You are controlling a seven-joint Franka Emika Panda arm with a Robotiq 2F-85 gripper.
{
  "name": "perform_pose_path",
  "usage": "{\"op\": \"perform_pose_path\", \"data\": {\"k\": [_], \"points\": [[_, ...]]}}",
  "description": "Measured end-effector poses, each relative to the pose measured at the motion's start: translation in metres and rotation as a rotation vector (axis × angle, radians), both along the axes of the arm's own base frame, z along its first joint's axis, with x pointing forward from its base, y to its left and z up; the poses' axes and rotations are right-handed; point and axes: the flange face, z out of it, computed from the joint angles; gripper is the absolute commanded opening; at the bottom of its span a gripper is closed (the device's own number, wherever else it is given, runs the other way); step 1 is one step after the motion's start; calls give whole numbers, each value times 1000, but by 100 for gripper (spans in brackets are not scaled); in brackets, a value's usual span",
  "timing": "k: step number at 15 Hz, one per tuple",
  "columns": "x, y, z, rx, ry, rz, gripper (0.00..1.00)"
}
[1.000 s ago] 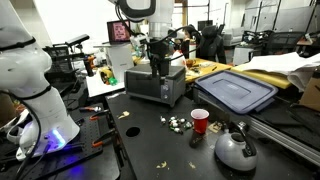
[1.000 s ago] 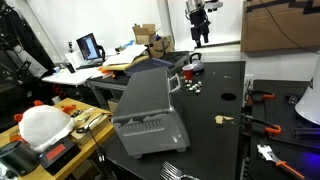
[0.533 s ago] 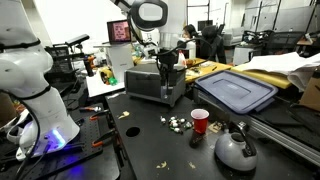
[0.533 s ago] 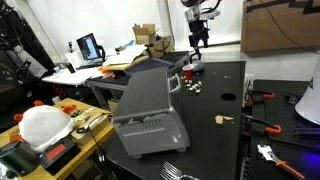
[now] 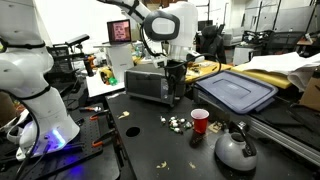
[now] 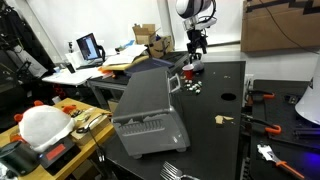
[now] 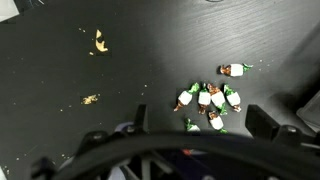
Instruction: Pick the sweets from the table and put them in the red cup
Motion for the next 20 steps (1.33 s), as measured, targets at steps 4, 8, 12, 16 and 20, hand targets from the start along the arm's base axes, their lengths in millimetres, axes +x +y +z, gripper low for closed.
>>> {"op": "perform_pose_path", "data": {"k": [4,8,12,16,20], "points": [[8,-11,-20,-12,25,-53,100],[12,-19,-34,-23,45,-97,100],[12,-20,-40,-23,55,-102,100],[13,-20,-40,-23,55,-101,100],[13,-20,-41,-23,56,-101,100]]}}
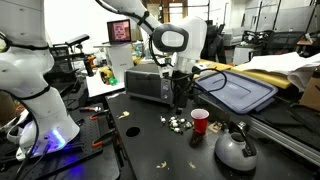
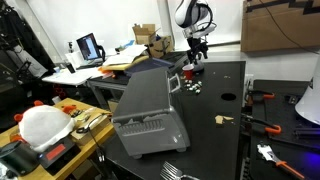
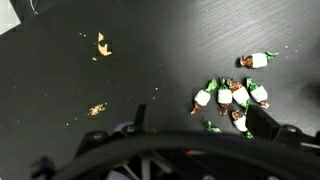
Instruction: Pick the sweets from the table and put them in the red cup
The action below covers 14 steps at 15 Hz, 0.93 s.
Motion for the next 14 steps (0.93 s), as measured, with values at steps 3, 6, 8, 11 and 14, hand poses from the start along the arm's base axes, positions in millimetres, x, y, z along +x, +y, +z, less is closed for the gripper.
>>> {"op": "perform_pose_path", "data": {"k": [3,6,8,11,14], "points": [[-2,0,-12,9,19,-7,100],[-9,-4,-43,52,50,-59,100],[-15,-6,-64,88,65,-100,100],[-20,-8,-91,136,61,-157,100],[-19,-5,-109,168,29,-200,100]]}}
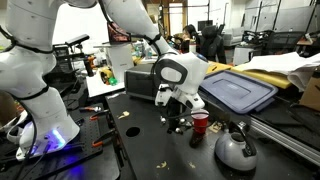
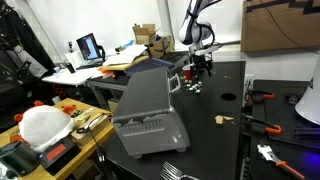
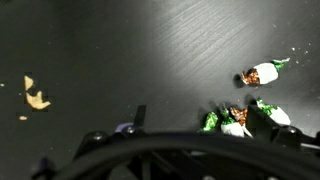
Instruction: Pick the sweets from the table and put them in the red cup
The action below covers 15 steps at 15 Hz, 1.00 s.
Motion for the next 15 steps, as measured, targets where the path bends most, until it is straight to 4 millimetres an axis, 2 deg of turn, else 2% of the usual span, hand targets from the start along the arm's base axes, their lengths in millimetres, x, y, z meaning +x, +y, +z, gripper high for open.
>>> {"op": "perform_pose_path", "data": {"k": [4,7,10,15], "points": [[10,5,-14,-3,-78,-44,100],[16,2,-25,-23,-125,-80,100],[20,-10,-32,-44,-151,-107,100],[22,-36,-29,-54,-176,-158,100]]}}
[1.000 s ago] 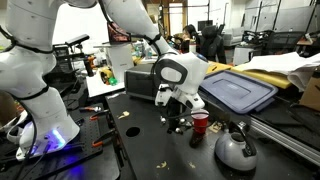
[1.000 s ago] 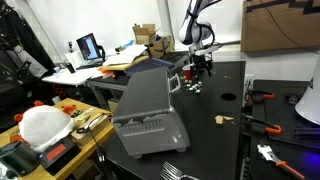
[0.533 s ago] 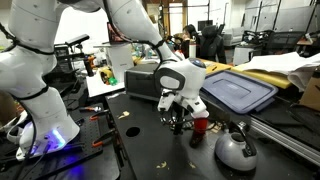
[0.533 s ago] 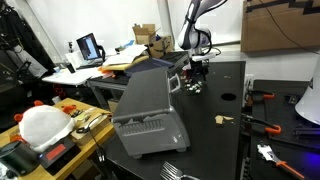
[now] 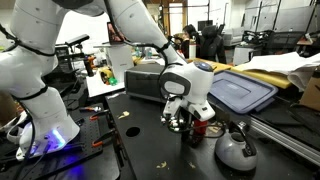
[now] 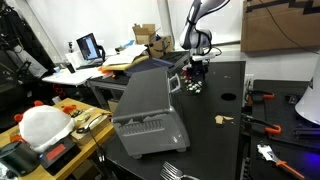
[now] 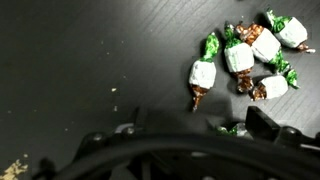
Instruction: Pick the sweets from the table and put them in the red cup
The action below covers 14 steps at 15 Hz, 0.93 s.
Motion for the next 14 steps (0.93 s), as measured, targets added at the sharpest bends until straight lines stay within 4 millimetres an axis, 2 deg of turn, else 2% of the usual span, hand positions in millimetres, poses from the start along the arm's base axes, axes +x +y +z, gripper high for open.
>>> {"op": "perform_pose_path", "data": {"k": [5,14], "points": [[-9,-9,-2,18,29,-8,100],[-22,0,-9,86,146,49,100]]}}
